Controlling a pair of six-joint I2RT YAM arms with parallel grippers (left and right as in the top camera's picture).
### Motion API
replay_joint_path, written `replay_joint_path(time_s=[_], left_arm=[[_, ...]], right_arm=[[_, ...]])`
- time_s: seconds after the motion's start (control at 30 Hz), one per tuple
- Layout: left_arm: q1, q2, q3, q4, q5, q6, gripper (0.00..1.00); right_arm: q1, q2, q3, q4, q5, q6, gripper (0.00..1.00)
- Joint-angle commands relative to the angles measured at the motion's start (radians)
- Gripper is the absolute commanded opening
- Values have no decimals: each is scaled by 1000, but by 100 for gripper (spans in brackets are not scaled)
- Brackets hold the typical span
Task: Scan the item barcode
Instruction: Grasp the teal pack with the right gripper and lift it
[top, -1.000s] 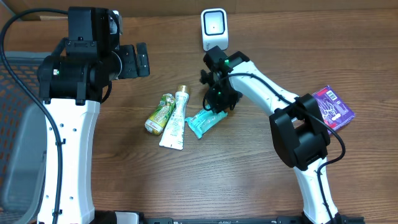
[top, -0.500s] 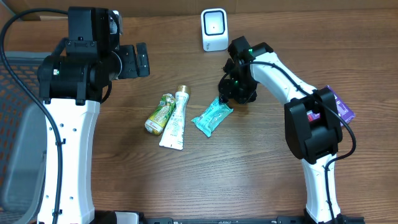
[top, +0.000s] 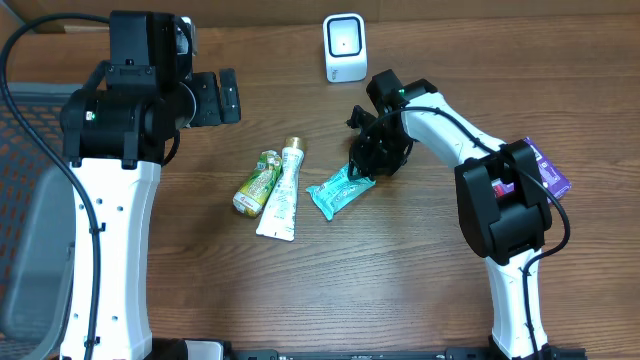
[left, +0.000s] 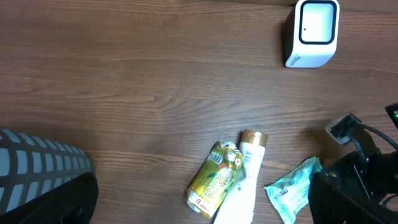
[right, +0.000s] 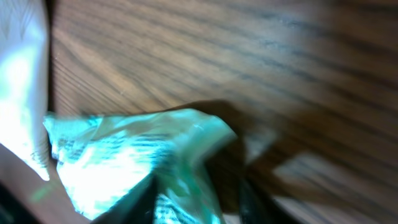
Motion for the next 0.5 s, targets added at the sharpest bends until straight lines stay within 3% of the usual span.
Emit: replay_joint_path(time_s=[0.0,0.1,0.17,0.47], left_arm=[[4,8,13,0,-10,19,99],[4,8,13,0,-10,19,99],[4,8,13,1,-10,19,100],[4,8,13,0,-10,19,100]], right_arm=[[9,26,-18,-5,-6,-6,30],[6,26,-18,-21,-10,27,28],[-10,26,-18,-29,-39,71,4],[-97,-82,13,-19,-192,63,4]])
